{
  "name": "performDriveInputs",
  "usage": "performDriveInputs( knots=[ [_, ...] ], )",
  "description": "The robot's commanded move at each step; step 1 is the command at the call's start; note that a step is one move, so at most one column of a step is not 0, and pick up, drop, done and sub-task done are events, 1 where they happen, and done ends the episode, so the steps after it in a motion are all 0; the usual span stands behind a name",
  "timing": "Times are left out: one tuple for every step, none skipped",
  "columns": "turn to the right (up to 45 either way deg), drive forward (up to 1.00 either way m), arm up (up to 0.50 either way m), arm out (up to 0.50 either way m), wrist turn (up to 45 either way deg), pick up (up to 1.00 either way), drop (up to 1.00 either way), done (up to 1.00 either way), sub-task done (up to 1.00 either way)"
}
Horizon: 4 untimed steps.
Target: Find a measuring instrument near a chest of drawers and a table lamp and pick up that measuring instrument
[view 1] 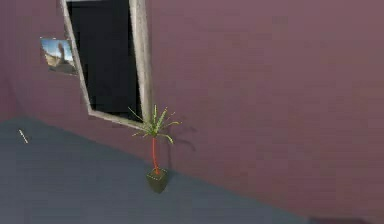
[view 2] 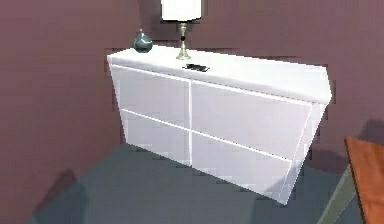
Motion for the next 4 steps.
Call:
performDriveInputs(
  knots=[
    [45.0,0.0,0.0,0.0,0.0,0.0,0.0,0.0,0.0],
    [39.0,0.0,0.0,0.0,0.0,0.0,0.0,0.0,0.0],
    [0.0,0.1,0.0,0.0,0.0,0.0,0.0,0.0,0.0],
    [45.0,0.0,0.0,0.0,0.0,0.0,0.0,0.0,0.0]
  ],
)
